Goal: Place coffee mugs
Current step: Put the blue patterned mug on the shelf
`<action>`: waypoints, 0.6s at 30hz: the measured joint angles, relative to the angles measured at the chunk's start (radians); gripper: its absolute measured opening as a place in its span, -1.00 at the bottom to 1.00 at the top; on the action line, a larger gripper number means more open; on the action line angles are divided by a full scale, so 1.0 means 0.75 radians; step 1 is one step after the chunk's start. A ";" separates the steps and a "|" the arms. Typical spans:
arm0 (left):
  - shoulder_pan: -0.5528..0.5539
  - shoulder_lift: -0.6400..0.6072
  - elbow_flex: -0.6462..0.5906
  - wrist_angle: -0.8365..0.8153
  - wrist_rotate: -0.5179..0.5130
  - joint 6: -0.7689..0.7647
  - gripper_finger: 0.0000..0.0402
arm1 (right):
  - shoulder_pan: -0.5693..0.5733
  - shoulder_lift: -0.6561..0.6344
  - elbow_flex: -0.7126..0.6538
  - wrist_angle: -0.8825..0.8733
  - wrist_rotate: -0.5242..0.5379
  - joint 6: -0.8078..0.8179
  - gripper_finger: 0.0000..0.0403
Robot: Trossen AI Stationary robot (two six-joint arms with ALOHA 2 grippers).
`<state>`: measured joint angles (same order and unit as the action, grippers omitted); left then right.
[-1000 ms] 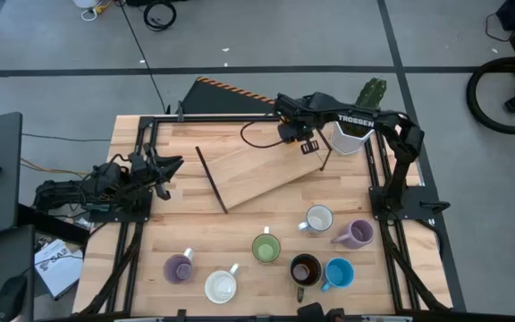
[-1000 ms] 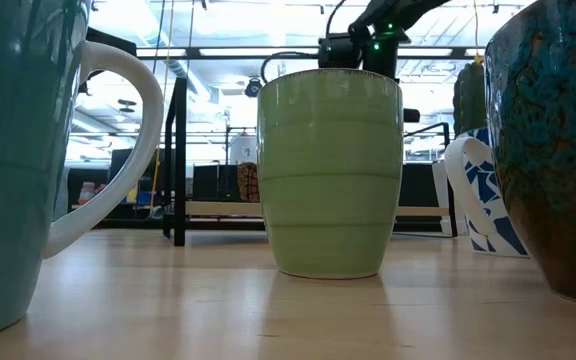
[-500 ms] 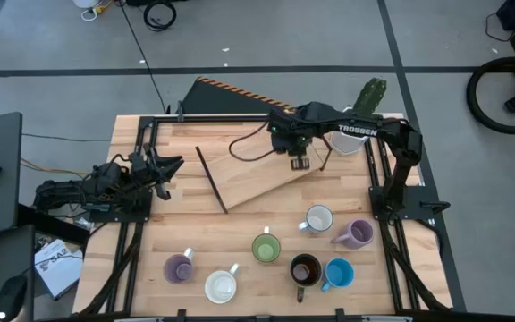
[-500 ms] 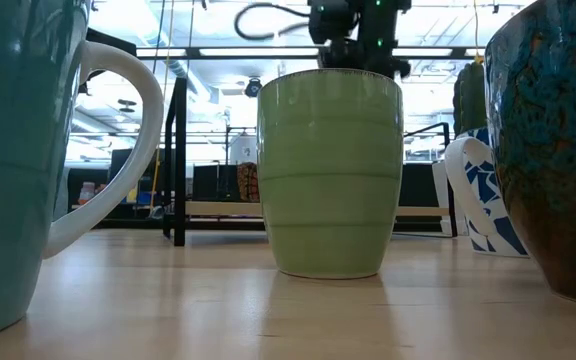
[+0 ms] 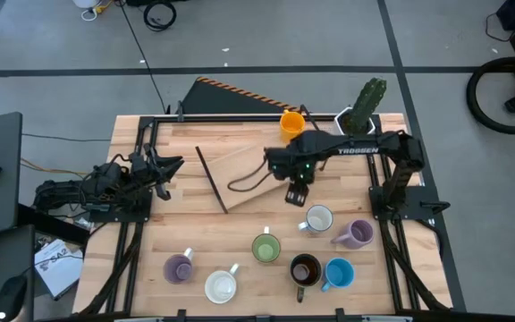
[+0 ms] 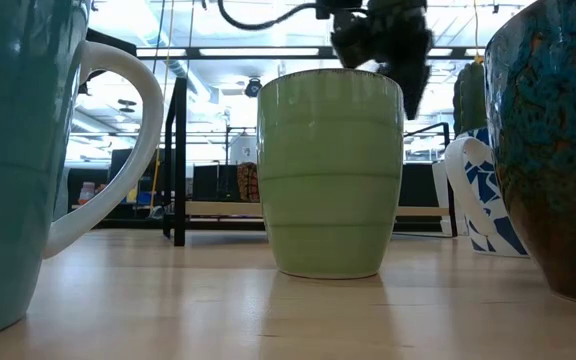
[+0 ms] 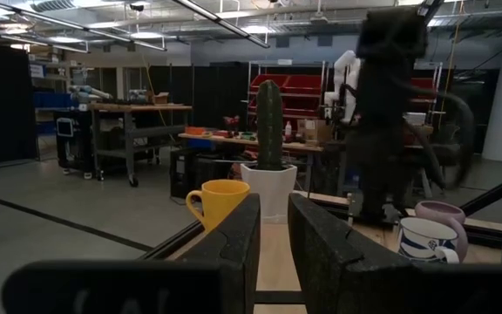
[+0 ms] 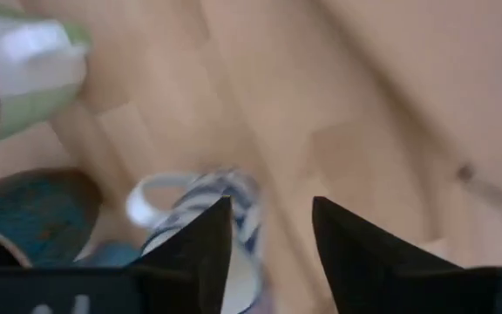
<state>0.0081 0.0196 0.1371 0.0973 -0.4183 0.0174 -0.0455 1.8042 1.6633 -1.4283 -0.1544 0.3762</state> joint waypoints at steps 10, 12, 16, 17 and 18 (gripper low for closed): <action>0.000 -0.001 0.000 0.020 -0.010 0.063 -0.66 | 0.151 0.003 -0.075 0.003 -0.065 0.489 0.20; 0.000 -0.001 0.000 0.027 -0.010 0.064 -0.66 | 0.178 0.003 -0.075 0.004 -0.063 0.563 0.20; 0.000 -0.001 0.000 0.034 -0.010 0.074 -0.66 | 0.220 0.001 -0.136 0.040 -0.059 0.641 0.18; 0.000 0.000 0.000 0.035 -0.010 0.074 -0.66 | 0.227 0.001 -0.159 0.056 -0.057 0.652 0.18; 0.000 -0.001 0.000 0.035 -0.010 0.075 -0.66 | 0.231 0.001 -0.183 0.088 -0.057 0.663 0.18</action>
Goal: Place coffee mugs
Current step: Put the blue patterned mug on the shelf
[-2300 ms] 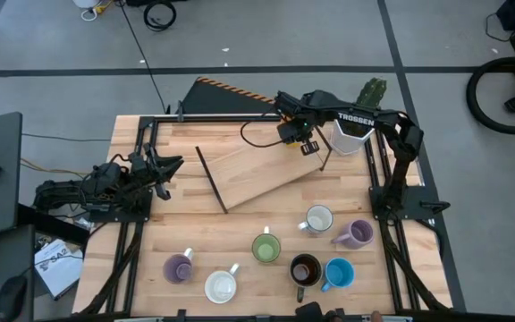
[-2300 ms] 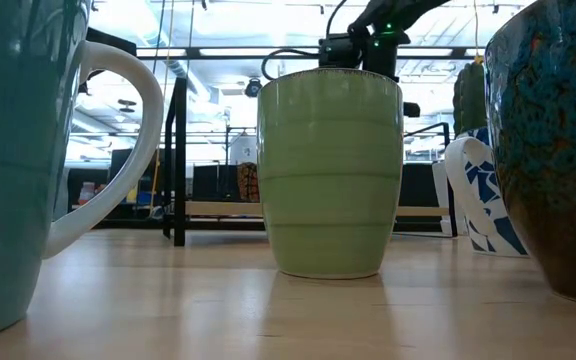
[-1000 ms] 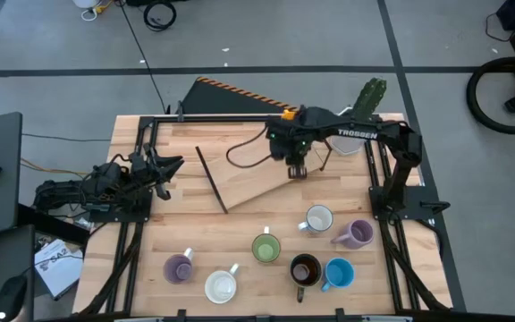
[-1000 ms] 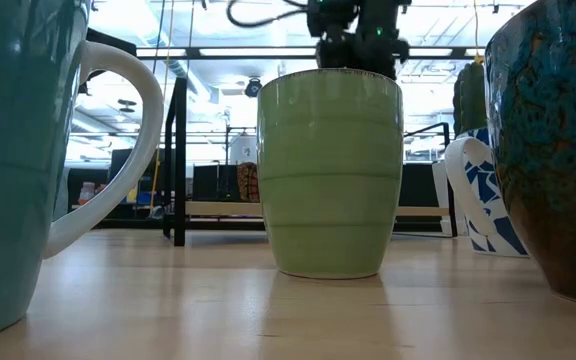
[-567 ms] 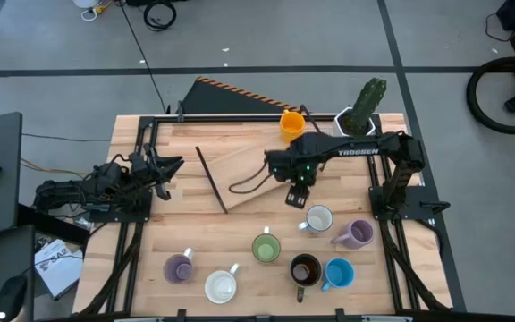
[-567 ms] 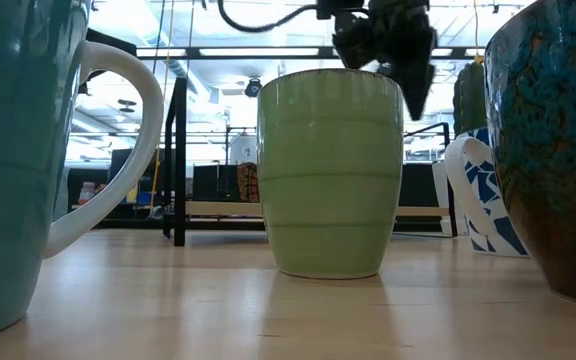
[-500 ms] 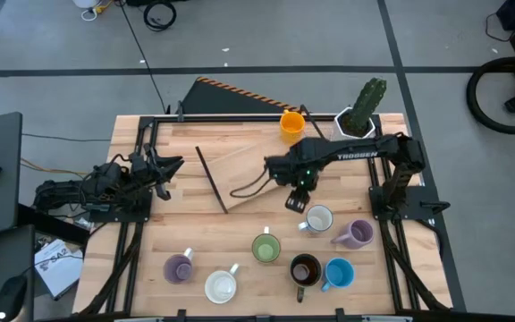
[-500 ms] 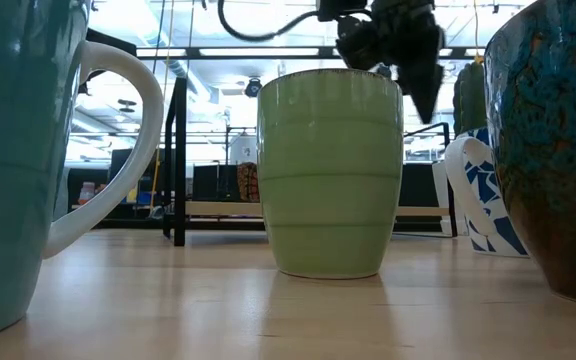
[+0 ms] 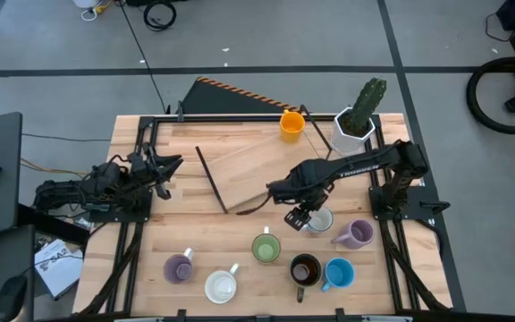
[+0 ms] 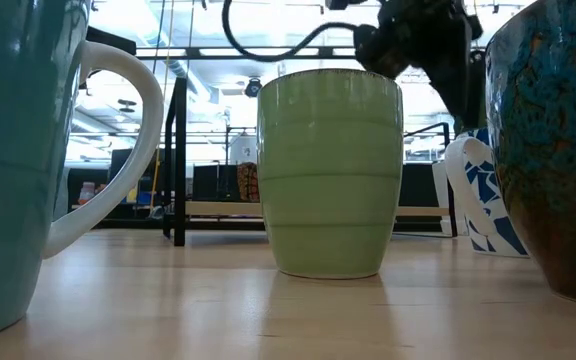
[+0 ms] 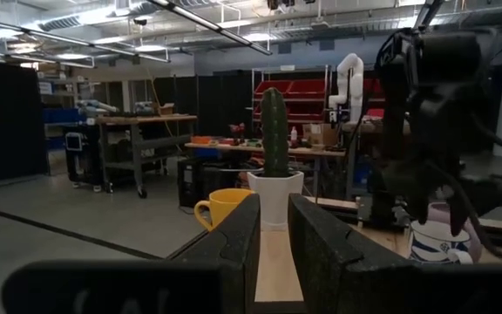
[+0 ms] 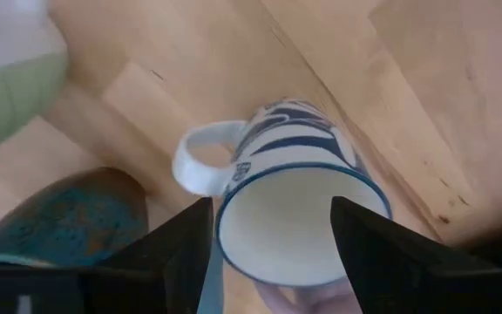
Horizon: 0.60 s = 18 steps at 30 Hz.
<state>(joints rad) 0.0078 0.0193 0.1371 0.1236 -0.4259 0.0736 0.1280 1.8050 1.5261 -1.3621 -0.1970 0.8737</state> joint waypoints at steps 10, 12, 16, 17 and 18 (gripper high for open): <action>0.000 0.001 0.000 0.026 0.000 0.034 -0.66 | 0.009 -0.001 -0.149 0.193 -0.064 0.044 0.15; 0.000 0.000 0.000 0.027 0.000 0.034 -0.66 | 0.009 -0.001 -0.150 0.210 -0.030 0.022 0.14; 0.000 0.000 0.000 0.028 0.000 0.035 -0.66 | 0.008 -0.001 -0.150 0.183 -0.002 -0.109 0.10; 0.000 0.000 0.000 0.028 0.000 0.036 -0.66 | 0.008 -0.001 -0.150 0.172 0.011 -0.166 0.09; 0.000 0.000 0.000 0.028 0.000 0.037 -0.66 | 0.010 -0.001 -0.150 0.157 0.025 -0.226 0.08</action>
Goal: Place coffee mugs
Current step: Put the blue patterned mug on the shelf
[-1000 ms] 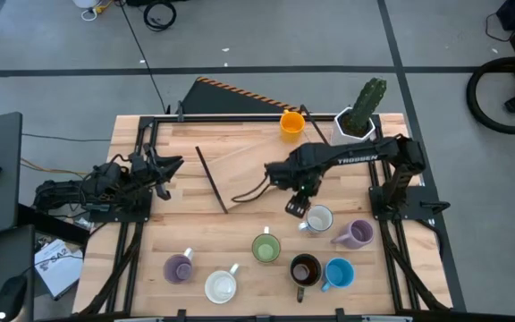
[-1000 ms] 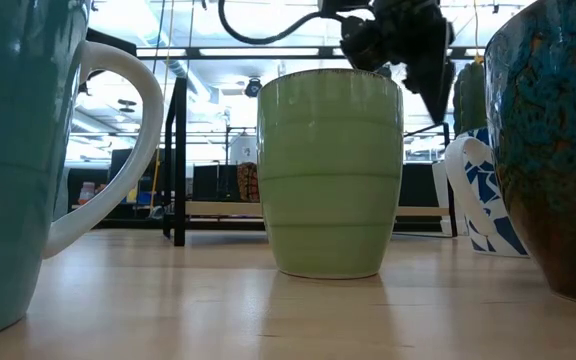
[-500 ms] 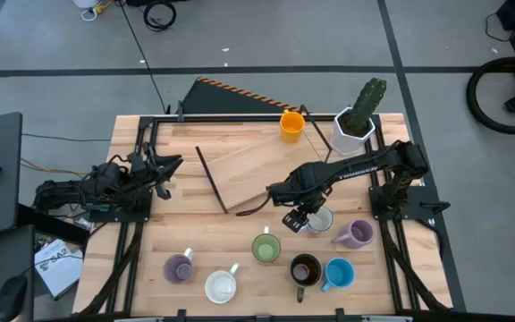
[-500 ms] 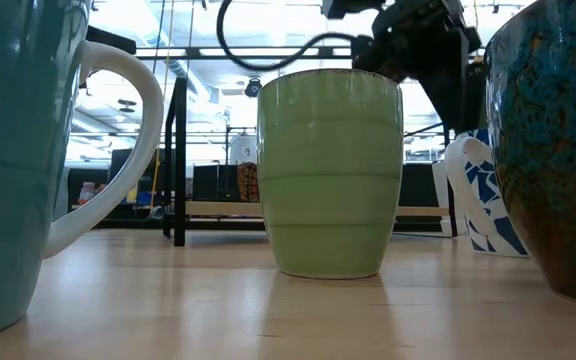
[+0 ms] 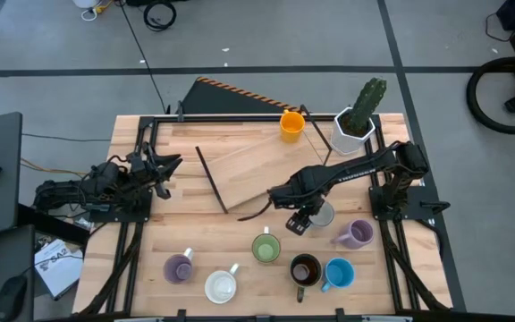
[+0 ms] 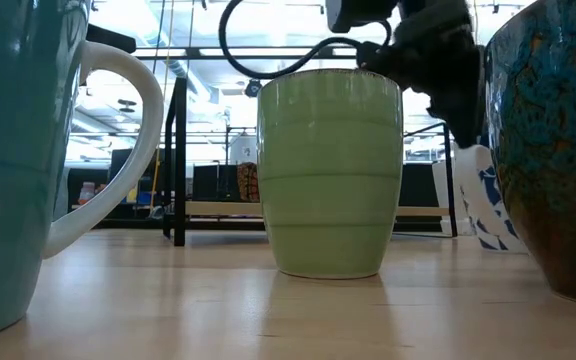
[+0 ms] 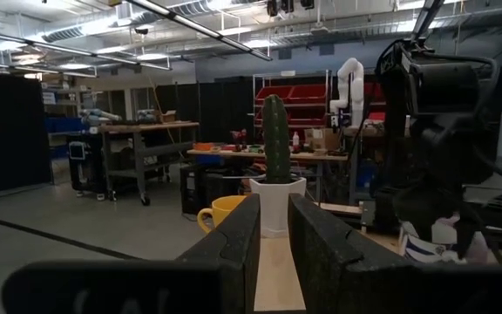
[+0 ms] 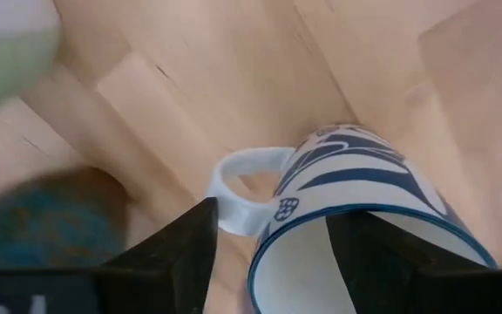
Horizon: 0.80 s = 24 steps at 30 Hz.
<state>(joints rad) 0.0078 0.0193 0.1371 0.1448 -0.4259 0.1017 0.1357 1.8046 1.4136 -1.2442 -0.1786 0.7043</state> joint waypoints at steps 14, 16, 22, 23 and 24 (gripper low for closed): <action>0.000 0.000 0.000 -0.001 0.000 -0.001 -0.66 | 0.031 -0.026 -0.002 -0.193 0.154 -0.482 -0.04; 0.000 0.000 0.000 -0.001 0.000 -0.001 -0.66 | 0.031 -0.033 -0.002 -0.206 0.153 -0.465 -0.06; 0.001 0.000 0.000 -0.001 0.000 -0.005 -0.66 | -0.022 -0.045 -0.001 -0.172 0.113 -0.131 -0.07; 0.000 0.000 0.000 -0.001 0.000 -0.007 -0.66 | -0.029 -0.045 -0.001 -0.162 0.114 -0.065 -0.07; 0.000 0.000 0.000 -0.001 0.000 -0.009 -0.66 | -0.035 -0.045 -0.001 -0.156 0.114 -0.006 -0.07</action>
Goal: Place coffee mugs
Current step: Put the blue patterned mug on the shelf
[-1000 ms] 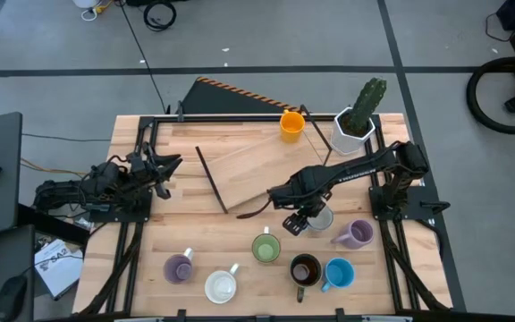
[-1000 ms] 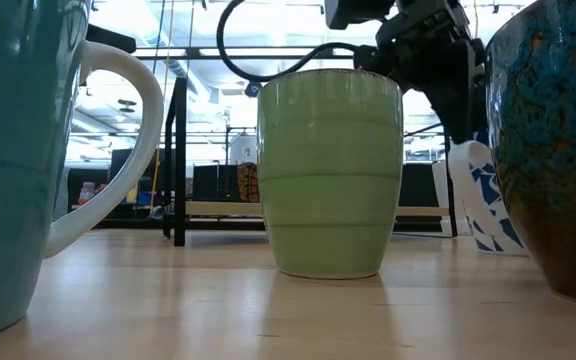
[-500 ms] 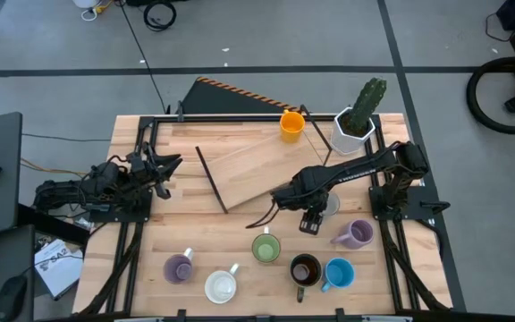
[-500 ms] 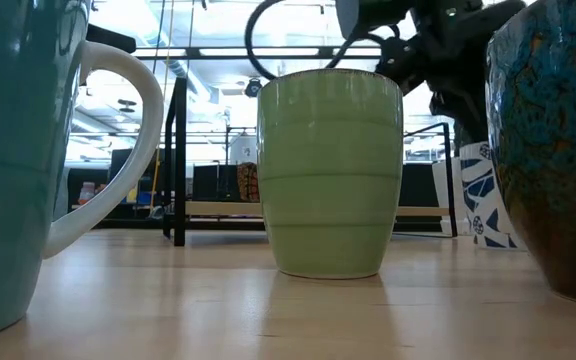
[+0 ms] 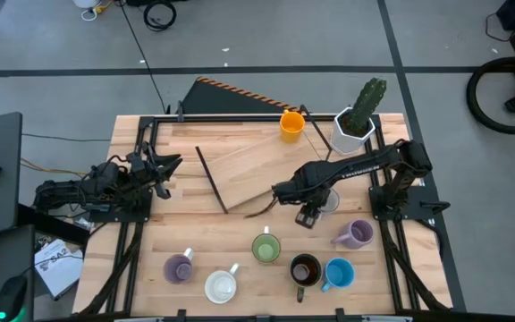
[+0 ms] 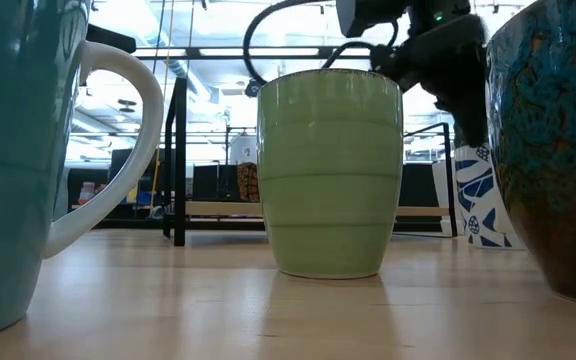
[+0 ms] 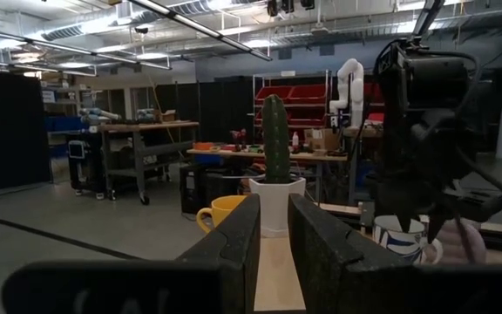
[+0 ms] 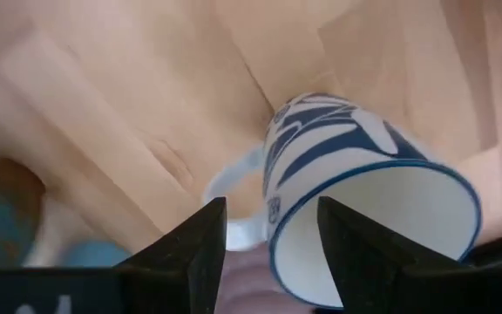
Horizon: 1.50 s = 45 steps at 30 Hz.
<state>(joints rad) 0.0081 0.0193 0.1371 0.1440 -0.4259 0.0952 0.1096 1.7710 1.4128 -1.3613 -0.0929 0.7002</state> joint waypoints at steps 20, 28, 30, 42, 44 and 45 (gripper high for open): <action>0.000 0.000 0.000 -0.003 0.001 0.004 -0.66 | -0.008 0.001 -0.169 0.063 -0.011 0.000 -0.48; 0.000 0.000 0.000 -0.001 0.000 0.006 -0.66 | -0.002 0.002 -0.124 0.008 0.004 -0.306 -0.86; 0.000 0.000 0.000 -0.001 0.000 0.006 -0.66 | -0.002 0.002 -0.084 -0.033 0.025 -0.400 -0.86; 0.000 0.000 0.000 0.000 0.000 0.003 -0.66 | -0.013 0.002 0.142 -0.207 0.387 -0.980 -0.79; 0.000 0.000 0.000 0.000 0.000 0.003 -0.66 | -0.054 0.002 0.153 -0.203 0.399 -1.078 -0.80; 0.000 0.000 0.000 0.000 0.000 0.002 -0.66 | -0.081 0.002 0.155 -0.197 0.403 -1.112 -0.80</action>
<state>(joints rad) 0.0078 0.0194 0.1371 0.1443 -0.4259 0.0963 0.0491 1.7725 1.5290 -1.5093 0.2096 -0.1339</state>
